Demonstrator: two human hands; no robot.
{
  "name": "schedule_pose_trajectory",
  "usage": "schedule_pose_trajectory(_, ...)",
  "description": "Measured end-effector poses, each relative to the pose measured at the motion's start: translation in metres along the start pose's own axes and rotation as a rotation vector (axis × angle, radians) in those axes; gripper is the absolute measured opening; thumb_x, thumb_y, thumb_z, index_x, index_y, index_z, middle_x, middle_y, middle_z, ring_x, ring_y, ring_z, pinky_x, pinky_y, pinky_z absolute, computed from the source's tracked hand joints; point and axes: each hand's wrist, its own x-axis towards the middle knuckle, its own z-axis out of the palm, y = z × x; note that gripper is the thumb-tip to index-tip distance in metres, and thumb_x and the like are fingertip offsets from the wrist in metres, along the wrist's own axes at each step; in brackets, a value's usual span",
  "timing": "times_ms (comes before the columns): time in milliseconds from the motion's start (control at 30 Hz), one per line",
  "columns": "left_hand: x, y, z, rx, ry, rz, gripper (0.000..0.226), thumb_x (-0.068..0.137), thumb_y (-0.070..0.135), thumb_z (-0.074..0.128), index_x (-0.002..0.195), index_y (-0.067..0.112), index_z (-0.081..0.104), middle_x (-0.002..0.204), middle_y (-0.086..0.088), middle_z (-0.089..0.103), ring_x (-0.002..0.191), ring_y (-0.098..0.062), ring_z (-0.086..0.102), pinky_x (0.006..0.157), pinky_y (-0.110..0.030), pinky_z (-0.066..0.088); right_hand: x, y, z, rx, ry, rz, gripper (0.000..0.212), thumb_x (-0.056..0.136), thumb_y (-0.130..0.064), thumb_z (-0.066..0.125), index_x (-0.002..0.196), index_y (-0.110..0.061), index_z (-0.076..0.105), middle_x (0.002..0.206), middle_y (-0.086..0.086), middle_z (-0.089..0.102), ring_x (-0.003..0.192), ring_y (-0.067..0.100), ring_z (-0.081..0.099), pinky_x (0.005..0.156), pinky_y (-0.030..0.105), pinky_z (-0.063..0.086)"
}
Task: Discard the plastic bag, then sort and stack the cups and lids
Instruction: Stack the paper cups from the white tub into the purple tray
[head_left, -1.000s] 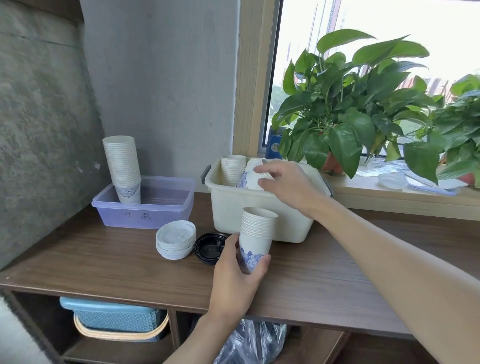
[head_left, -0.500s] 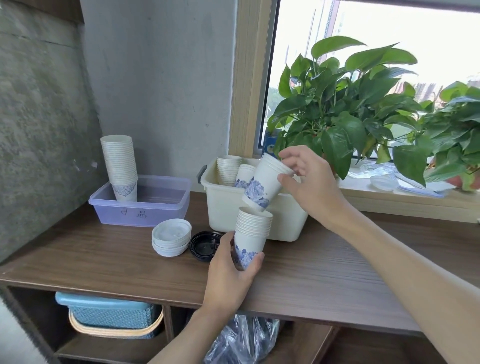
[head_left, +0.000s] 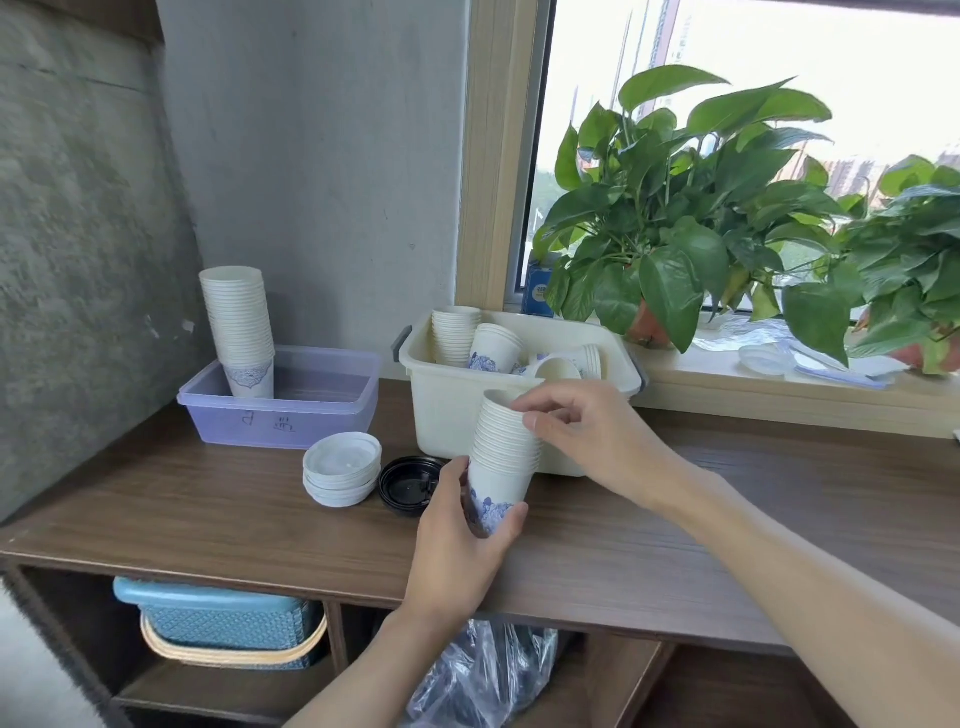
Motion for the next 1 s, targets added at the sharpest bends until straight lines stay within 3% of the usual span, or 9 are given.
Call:
schedule_pose_trajectory(67,0.000,0.001,-0.001,-0.016,-0.004,-0.005,0.056,0.078,0.030,0.080,0.121,0.039,0.044,0.106,0.019,0.064,0.091,0.004,0.062,0.075,-0.008,0.045,-0.003,0.000,0.007,0.001,0.005,0.012,0.014,0.091,-0.015,0.062,0.099,-0.021,0.072,0.095,-0.008,0.071,0.084,0.006,0.061,0.077,0.014,0.047)
schedule_pose_trajectory(167,-0.001,0.000,-0.006,-0.025,0.001,-0.010,0.055,0.078,0.032,0.080,0.117,0.045,0.044,0.103,0.017,0.066,0.089,0.001,0.064,0.076,-0.018,0.051,-0.006,-0.006,0.012,0.002,-0.040,-0.011,0.014,0.091,-0.014,0.062,0.097,-0.021,0.072,0.088,-0.014,0.068,0.074,-0.007,0.055,0.072,0.010,0.044)
schedule_pose_trajectory(267,-0.006,-0.002,-0.020,-0.034,0.023,-0.014,0.055,0.078,0.030,0.080,0.120,0.041,0.046,0.103,0.017,0.067,0.090,-0.001,0.065,0.076,-0.023,0.054,0.001,-0.016,0.016,0.059,-0.071,-0.053,0.014,0.091,-0.017,0.061,0.098,-0.023,0.072,0.095,-0.014,0.070,0.088,-0.003,0.061,0.079,0.018,0.048)
schedule_pose_trajectory(367,-0.008,-0.009,-0.041,-0.008,0.083,-0.014,0.051,0.078,0.029,0.079,0.121,0.032,0.050,0.101,0.014,0.067,0.088,-0.001,0.066,0.076,-0.027,0.055,0.024,-0.018,0.018,0.110,0.046,-0.063,0.013,0.093,-0.020,0.060,0.102,-0.023,0.068,0.098,-0.014,0.069,0.094,-0.001,0.061,0.083,0.021,0.050)
schedule_pose_trajectory(500,-0.007,-0.019,-0.061,0.049,0.132,-0.029,0.044,0.078,0.029,0.078,0.108,0.040,0.048,0.095,0.014,0.068,0.084,0.000,0.065,0.071,-0.018,0.051,0.066,-0.010,0.019,0.027,0.156,-0.044,0.016,0.092,-0.019,0.060,0.107,-0.017,0.064,0.097,-0.008,0.065,0.091,0.002,0.059,0.083,0.020,0.045)
schedule_pose_trajectory(567,-0.004,-0.025,-0.065,0.054,0.146,-0.037,0.049,0.077,0.038,0.077,0.113,0.043,0.044,0.094,0.011,0.068,0.081,-0.005,0.067,0.070,-0.030,0.056,0.085,-0.005,0.018,-0.080,0.130,-0.017,0.024,0.092,-0.023,0.060,0.114,-0.017,0.061,0.105,-0.003,0.062,0.095,0.011,0.058,0.082,0.024,0.044)
schedule_pose_trajectory(667,0.006,-0.032,-0.070,0.047,0.144,-0.040,0.056,0.073,0.053,0.071,0.119,0.042,0.042,0.091,0.005,0.070,0.077,-0.015,0.069,0.065,-0.044,0.058,0.110,0.004,0.016,-0.239,0.096,0.043,0.036,0.092,-0.025,0.060,0.126,-0.015,0.055,0.119,0.001,0.057,0.099,0.011,0.050,0.081,0.023,0.036)
schedule_pose_trajectory(867,0.020,-0.041,-0.077,0.063,0.123,-0.047,0.056,0.073,0.059,0.066,0.120,0.043,0.039,0.088,0.005,0.069,0.066,-0.013,0.062,0.062,-0.036,0.055,0.140,0.025,0.014,-0.351,0.078,0.190,0.055,0.091,-0.019,0.060,0.142,-0.021,0.039,0.135,0.006,0.050,0.110,0.024,0.054,0.078,0.029,0.040)
schedule_pose_trajectory(1000,0.017,-0.040,-0.078,0.070,0.109,-0.055,0.059,0.072,0.057,0.067,0.121,0.040,0.040,0.087,0.007,0.069,0.071,-0.009,0.064,0.067,-0.034,0.056,0.153,0.029,0.017,-0.380,0.100,0.263,0.061,0.087,-0.019,0.063,0.142,-0.015,0.037,0.132,0.013,0.050,0.112,0.029,0.054,0.090,0.041,0.049)
